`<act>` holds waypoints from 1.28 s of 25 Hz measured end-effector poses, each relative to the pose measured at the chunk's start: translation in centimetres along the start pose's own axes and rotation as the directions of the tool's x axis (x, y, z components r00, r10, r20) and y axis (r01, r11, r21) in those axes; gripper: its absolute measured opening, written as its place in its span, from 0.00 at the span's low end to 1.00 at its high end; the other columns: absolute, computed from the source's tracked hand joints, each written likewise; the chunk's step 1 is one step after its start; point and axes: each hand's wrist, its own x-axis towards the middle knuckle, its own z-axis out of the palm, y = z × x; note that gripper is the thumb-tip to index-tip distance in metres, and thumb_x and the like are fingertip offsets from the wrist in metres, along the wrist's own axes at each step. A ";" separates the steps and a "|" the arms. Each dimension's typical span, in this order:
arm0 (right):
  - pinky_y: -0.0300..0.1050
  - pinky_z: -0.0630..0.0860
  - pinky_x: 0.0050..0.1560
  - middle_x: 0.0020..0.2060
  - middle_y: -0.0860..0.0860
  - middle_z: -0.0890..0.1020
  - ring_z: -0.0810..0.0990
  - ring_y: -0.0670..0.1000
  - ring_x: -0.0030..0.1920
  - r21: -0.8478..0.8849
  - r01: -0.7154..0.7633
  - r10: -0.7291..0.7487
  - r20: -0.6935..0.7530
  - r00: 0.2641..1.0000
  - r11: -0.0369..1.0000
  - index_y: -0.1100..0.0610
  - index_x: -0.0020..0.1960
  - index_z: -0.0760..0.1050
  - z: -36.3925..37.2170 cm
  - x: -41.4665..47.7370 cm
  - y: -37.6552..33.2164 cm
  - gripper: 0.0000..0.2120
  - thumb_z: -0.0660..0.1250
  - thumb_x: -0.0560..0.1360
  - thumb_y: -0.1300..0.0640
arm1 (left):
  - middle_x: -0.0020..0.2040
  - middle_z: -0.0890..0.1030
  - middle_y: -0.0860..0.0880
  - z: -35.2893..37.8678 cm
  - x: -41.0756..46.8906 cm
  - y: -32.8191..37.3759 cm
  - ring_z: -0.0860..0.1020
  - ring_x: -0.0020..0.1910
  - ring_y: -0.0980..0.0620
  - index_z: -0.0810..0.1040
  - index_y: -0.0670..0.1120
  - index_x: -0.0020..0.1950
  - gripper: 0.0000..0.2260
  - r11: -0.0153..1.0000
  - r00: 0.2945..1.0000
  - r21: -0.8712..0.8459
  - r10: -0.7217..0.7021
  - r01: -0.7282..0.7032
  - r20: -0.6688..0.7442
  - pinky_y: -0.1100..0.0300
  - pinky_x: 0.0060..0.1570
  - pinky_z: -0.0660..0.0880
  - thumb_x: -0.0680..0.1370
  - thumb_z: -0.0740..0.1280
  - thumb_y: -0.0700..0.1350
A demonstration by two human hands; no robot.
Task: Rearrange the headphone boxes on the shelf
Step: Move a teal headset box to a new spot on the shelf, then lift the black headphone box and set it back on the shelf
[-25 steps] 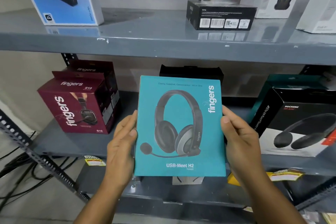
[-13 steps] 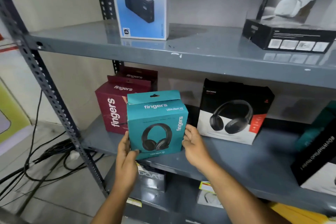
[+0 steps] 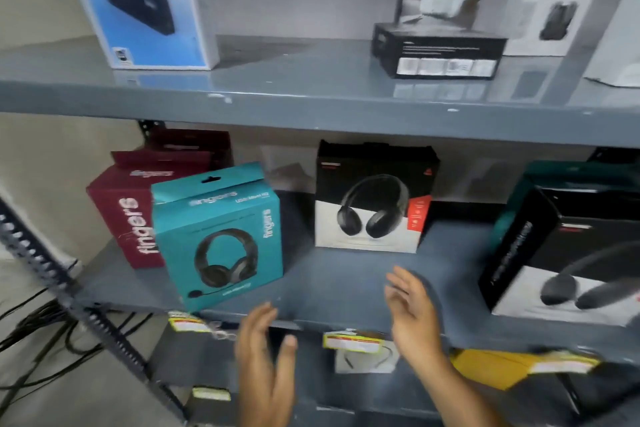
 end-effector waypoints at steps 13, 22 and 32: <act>0.62 0.64 0.72 0.73 0.57 0.69 0.68 0.58 0.72 -0.088 -0.096 0.037 -0.517 0.855 0.992 0.55 0.75 0.58 -32.5 7.0 0.8 0.28 0.63 0.77 0.62 | 0.79 0.56 0.53 26.8 -1.5 11.6 0.54 0.73 0.63 0.55 0.46 0.79 0.26 0.966 0.721 -0.138 -0.065 0.220 0.690 0.65 0.73 0.50 0.82 0.60 0.43; 0.41 0.75 0.62 0.63 0.54 0.80 0.79 0.46 0.59 -0.080 0.004 -0.032 -0.348 0.937 0.997 0.57 0.71 0.70 -32.9 5.6 -1.7 0.20 0.62 0.79 0.64 | 0.79 0.58 0.56 25.9 -2.3 12.4 0.56 0.78 0.59 0.59 0.65 0.72 0.24 0.924 0.743 -0.260 -0.036 0.279 0.668 0.53 0.77 0.53 0.82 0.61 0.43; 0.31 0.78 0.40 0.43 0.36 0.87 0.84 0.38 0.42 0.037 0.241 -0.220 -0.296 0.929 0.970 0.44 0.52 0.82 -27.3 -0.5 -11.0 0.10 0.66 0.76 0.56 | 0.73 0.73 0.51 13.8 0.4 15.6 0.69 0.73 0.51 0.69 0.51 0.73 0.19 0.876 0.816 -0.376 -0.034 0.303 0.577 0.43 0.74 0.61 0.82 0.57 0.48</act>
